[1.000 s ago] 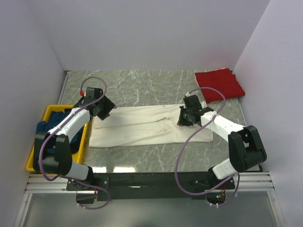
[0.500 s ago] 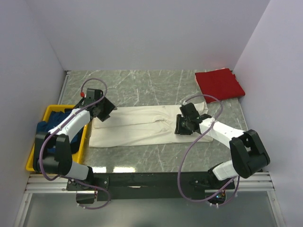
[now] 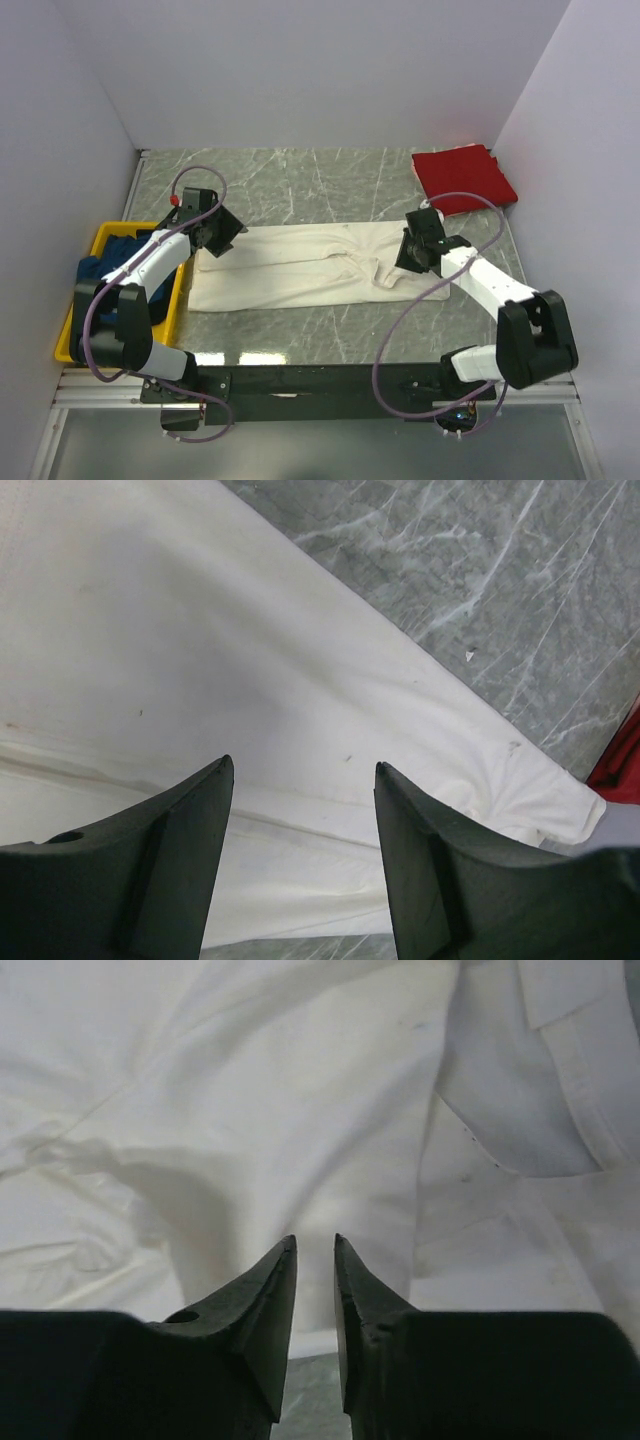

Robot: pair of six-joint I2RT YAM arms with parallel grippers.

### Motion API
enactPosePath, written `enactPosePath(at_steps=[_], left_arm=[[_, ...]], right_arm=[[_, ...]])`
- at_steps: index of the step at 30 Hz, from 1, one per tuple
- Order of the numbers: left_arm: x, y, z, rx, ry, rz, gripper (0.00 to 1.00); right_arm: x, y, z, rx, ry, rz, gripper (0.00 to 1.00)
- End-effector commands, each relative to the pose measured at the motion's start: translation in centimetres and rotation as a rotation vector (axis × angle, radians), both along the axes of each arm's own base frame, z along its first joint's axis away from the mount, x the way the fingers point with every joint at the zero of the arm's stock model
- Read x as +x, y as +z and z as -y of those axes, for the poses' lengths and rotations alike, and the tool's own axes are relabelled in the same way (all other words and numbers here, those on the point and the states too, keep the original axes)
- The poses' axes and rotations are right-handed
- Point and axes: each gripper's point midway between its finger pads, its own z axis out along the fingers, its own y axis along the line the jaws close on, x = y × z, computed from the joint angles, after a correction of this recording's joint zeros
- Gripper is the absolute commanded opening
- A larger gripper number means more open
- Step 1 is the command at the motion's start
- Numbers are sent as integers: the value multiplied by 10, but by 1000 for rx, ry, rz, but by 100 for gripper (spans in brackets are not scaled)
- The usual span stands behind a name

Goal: Fold and stack the t-shirts
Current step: Fold the tshirt

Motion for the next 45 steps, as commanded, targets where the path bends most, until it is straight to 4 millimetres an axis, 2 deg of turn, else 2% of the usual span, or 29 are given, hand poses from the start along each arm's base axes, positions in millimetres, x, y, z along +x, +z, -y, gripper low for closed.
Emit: enactPosePath(at_steps=[1,2,4,5,6,8,11,15,16,20,25,26,30,32,34,35,38,41,45], left_arm=[[5,19,2,-3,-21,66,64],[4,19,2,-1,-21,66,64],[3,19,1,2,-21,65,64],[3,19,1,3,-22,65,64],[2,19,1,2,-23,64,64],[2,20,2,0,-26,65,64],[2,20,2,-2,-24,68,64],[3,22,3,-9,-26,73,64],[3,21,3,-11,-26,72,64],[4,24,2,-5,-24,76,64],[3,21,3,-8,-25,68,64],[3,21,3,-6,-24,69,63],[2,19,3,-8,-25,65,63],[2,20,3,-7,-25,67,63],[2,20,2,-5,-23,69,63],[1,20,2,-4,-22,69,64],[0,22,2,-7,-21,74,63],[-1,22,2,-8,-20,71,63],[-2,21,2,-7,-21,72,63]], right_arm=[[0,-20,3,4,-25,-47,28],[-7,-29,4,9,-31,-72,26],[-15,-31,2,29,-30,-69,25],[-26,-39,5,28,-41,-89,24],[-28,-34,6,37,-46,-69,24],[-41,-38,8,47,-52,-85,22],[-51,-32,2,101,-49,-67,22],[-43,-13,3,105,-65,-11,22],[-35,-2,1,113,-61,18,22],[-14,16,-6,114,-49,64,21],[13,8,-13,86,-47,57,20],[18,0,-14,80,-50,45,20],[28,-12,-33,75,1,23,20],[25,-18,-49,61,43,9,20],[23,-15,-65,84,74,17,20],[18,-12,-78,94,108,26,20],[5,-12,-99,95,157,18,21],[-5,-16,-110,87,190,-1,21],[-13,-24,-110,65,200,-17,22]])
